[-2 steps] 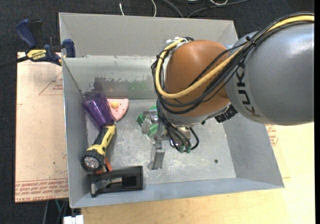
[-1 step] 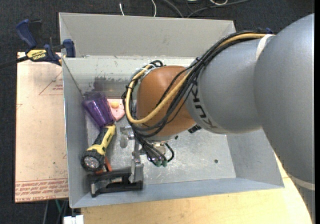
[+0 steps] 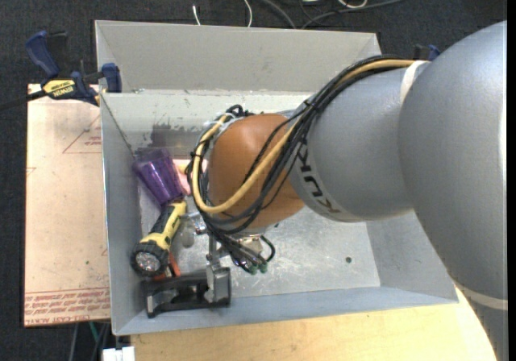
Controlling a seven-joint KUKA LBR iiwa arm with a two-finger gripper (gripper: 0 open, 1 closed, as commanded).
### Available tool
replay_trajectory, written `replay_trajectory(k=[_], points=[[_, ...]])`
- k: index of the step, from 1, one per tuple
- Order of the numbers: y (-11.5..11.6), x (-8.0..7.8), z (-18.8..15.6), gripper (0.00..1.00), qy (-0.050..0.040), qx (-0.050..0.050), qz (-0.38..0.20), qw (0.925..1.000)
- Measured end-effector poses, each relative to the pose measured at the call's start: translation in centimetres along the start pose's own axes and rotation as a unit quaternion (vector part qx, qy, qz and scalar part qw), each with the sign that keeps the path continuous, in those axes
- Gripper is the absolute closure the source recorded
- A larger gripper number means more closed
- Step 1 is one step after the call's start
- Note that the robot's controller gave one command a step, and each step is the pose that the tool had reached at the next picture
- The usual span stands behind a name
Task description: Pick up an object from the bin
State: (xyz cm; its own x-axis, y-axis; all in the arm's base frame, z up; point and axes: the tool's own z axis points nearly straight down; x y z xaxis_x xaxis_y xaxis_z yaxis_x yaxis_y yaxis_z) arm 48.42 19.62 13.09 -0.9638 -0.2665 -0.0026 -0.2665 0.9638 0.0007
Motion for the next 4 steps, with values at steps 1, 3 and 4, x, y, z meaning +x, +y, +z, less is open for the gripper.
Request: replay_trajectory(k=[1, 3, 4], points=[[3.0, -1.2, 1.3, 0.00, -0.0022, 0.005, -0.050, 0.9987], [1.9, -5.8, 5.5, 1.00, 0.0049, 0.008, -0.067, 0.9977], [1.9, -5.8, 5.5, 1.00, 0.0049, 0.008, -0.067, 0.9977]])
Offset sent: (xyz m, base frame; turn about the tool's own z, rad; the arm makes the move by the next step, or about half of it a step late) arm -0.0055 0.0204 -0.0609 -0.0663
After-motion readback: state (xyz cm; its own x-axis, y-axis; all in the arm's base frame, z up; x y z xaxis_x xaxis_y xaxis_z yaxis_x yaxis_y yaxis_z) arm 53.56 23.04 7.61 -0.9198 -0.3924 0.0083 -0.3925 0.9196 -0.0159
